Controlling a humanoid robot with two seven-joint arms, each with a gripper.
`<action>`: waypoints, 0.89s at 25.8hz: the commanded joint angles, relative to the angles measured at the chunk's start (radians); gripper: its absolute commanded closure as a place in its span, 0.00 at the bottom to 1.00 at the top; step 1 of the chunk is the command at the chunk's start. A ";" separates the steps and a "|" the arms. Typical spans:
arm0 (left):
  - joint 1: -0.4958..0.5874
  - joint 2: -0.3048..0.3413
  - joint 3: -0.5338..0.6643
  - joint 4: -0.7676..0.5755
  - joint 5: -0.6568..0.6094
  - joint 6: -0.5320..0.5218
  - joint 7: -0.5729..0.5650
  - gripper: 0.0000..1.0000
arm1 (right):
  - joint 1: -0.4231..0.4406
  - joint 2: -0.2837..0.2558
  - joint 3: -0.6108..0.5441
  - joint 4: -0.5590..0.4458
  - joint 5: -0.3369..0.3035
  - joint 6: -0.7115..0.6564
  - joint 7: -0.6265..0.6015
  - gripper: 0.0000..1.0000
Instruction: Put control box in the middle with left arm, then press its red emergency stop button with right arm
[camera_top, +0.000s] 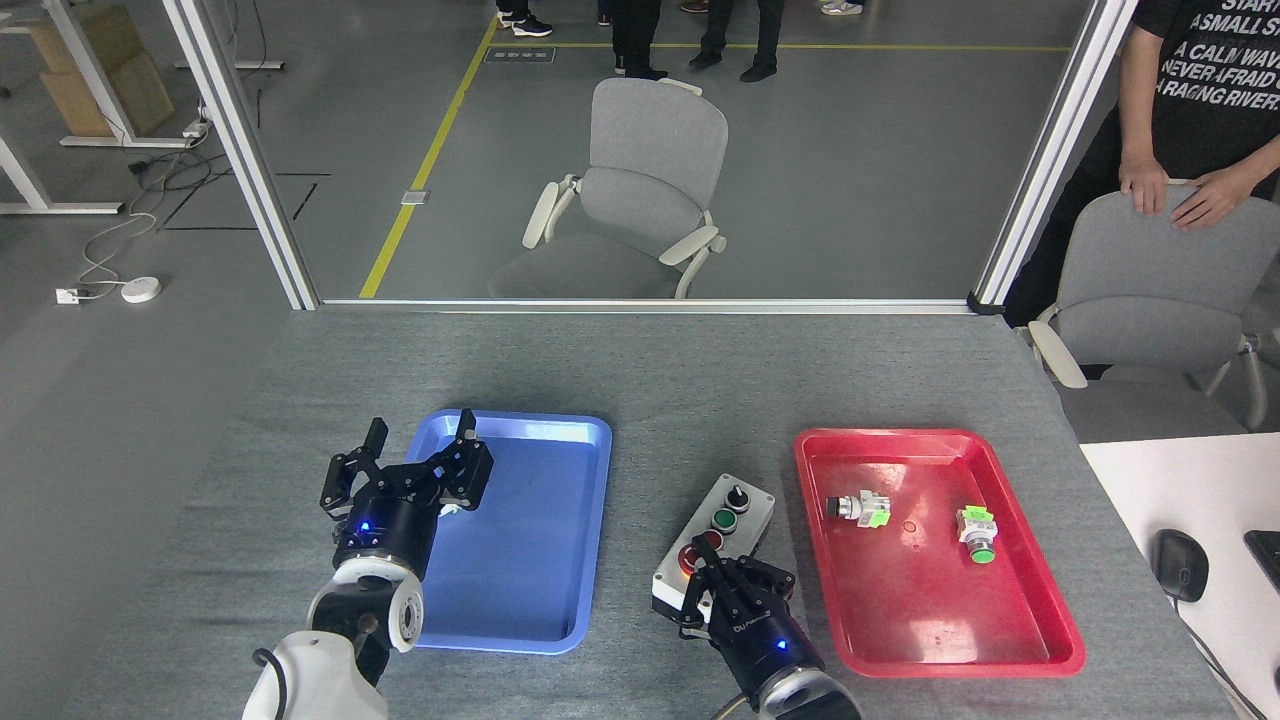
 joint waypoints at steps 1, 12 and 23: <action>-0.009 0.000 0.002 0.011 -0.001 0.000 -0.003 0.01 | -0.002 0.004 0.017 0.059 0.010 0.001 -0.013 1.00; -0.012 0.000 0.016 0.012 -0.004 0.000 -0.005 0.01 | 0.015 -0.025 -0.046 -0.128 0.009 0.013 -0.031 1.00; -0.012 0.000 0.023 0.012 -0.004 0.000 -0.006 0.01 | 0.171 -0.142 -0.382 -0.312 -0.028 -0.071 -0.017 0.53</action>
